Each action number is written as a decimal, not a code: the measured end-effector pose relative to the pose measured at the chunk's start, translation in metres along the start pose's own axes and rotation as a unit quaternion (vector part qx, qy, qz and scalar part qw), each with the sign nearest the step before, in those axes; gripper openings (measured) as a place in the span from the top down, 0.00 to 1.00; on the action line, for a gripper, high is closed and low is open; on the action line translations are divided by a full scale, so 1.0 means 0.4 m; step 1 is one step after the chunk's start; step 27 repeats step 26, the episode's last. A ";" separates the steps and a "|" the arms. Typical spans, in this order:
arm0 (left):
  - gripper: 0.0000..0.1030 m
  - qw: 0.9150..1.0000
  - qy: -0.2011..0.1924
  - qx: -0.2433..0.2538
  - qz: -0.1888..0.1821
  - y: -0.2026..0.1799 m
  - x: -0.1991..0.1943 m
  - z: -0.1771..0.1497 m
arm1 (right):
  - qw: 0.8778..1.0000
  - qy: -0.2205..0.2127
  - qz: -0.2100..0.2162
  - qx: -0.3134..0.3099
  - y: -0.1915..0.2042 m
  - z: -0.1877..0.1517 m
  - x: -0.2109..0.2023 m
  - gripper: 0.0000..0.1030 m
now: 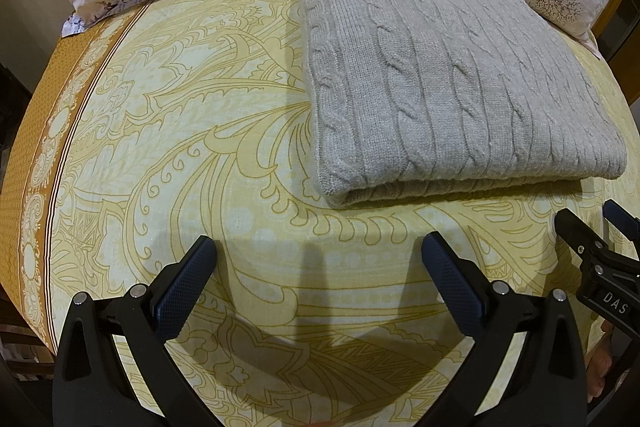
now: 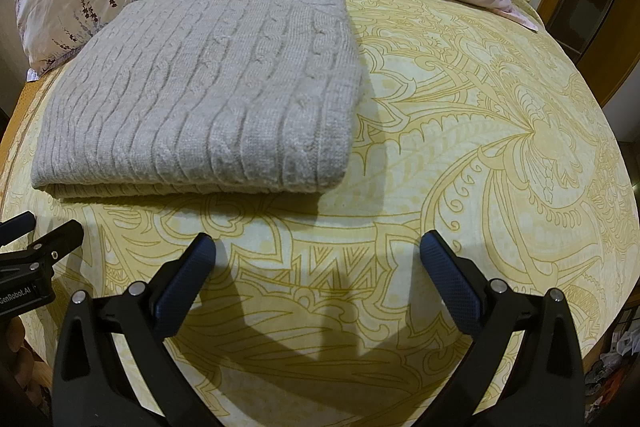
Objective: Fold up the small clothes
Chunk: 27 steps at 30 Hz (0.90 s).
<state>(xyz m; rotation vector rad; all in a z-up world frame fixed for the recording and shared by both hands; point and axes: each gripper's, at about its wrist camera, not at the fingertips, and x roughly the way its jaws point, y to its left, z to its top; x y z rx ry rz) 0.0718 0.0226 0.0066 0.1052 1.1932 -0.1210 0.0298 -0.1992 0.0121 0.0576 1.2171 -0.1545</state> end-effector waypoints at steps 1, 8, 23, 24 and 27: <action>0.01 1.000 0.000 0.000 0.000 0.000 0.000 -0.002 | 1.000 0.000 0.000 0.000 0.000 0.000 0.000 0.02; 0.01 1.000 -0.001 0.001 0.000 0.000 0.000 -0.001 | 1.000 0.000 0.000 0.000 0.000 0.000 0.000 0.02; 0.01 1.000 -0.002 0.001 -0.001 0.000 -0.002 -0.005 | 1.000 0.000 0.000 -0.001 0.000 0.000 0.000 0.02; 0.01 1.000 -0.003 0.002 -0.001 0.000 -0.002 -0.004 | 1.000 0.000 0.000 -0.001 0.000 0.000 0.000 0.02; 0.01 1.000 -0.003 0.002 -0.001 0.000 -0.002 -0.005 | 1.000 0.000 0.000 -0.001 0.000 0.000 0.000 0.02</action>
